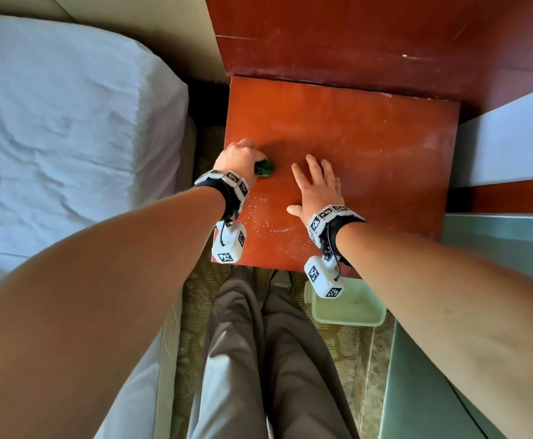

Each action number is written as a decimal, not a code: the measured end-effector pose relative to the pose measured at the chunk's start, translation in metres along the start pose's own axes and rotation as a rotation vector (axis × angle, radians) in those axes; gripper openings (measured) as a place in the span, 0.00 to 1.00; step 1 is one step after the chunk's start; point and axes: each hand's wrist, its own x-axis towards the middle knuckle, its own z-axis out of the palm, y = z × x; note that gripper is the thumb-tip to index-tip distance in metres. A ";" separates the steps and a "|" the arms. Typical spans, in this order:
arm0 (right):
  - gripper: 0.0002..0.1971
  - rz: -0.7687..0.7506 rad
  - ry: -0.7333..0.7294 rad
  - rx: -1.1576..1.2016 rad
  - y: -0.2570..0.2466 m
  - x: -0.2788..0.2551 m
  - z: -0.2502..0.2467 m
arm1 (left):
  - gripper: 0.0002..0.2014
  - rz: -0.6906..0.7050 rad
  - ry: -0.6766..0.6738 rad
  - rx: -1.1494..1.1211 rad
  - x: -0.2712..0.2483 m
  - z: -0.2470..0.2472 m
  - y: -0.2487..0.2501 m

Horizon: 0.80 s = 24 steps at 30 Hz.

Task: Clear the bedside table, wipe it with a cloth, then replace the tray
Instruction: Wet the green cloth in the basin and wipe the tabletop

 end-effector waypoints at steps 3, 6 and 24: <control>0.46 0.002 0.006 -0.010 0.000 0.000 0.000 | 0.25 0.059 -0.095 0.028 -0.018 0.012 -0.005; 0.45 -0.004 0.031 0.009 0.000 -0.002 0.001 | 0.23 0.122 -0.111 0.045 -0.039 0.028 -0.009; 0.45 0.010 -0.023 -0.024 -0.001 0.000 0.001 | 0.24 0.085 0.126 0.001 -0.029 -0.004 -0.029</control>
